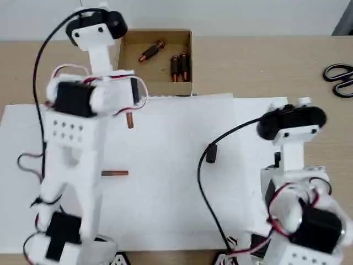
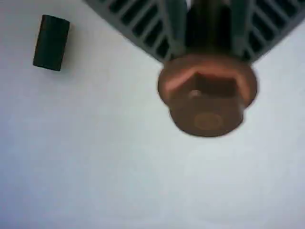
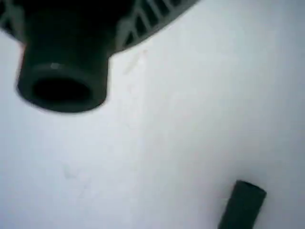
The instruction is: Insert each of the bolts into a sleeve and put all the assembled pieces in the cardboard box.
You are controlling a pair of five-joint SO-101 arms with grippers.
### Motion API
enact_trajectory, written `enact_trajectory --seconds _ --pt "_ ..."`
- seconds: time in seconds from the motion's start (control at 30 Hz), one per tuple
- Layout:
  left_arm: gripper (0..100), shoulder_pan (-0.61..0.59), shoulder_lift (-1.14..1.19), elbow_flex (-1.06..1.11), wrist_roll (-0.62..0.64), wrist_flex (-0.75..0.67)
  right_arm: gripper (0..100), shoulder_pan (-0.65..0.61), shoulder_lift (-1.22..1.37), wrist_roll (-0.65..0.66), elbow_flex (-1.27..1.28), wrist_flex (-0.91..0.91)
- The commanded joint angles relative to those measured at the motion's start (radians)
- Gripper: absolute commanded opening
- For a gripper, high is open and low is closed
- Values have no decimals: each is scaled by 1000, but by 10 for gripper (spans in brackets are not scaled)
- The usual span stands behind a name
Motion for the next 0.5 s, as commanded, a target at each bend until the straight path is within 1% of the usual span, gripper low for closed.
enact_trajectory --seconds 0.0,0.13,0.3,0.4,0.47 --pt "5 -5 -210 105 -61 21 2 -59 -67 -41 -40 -7" --pt "5 -3 -445 334 -146 11 2 -74 -119 -87 -40 -21" --pt "5 -6 -778 645 -170 -126 2 -102 -177 -235 -5 -102" --pt "5 -6 -979 831 -169 -236 2 -180 -229 -354 54 -154" --pt "5 -6 -1103 940 -166 -299 2 -257 -271 -416 114 -180"
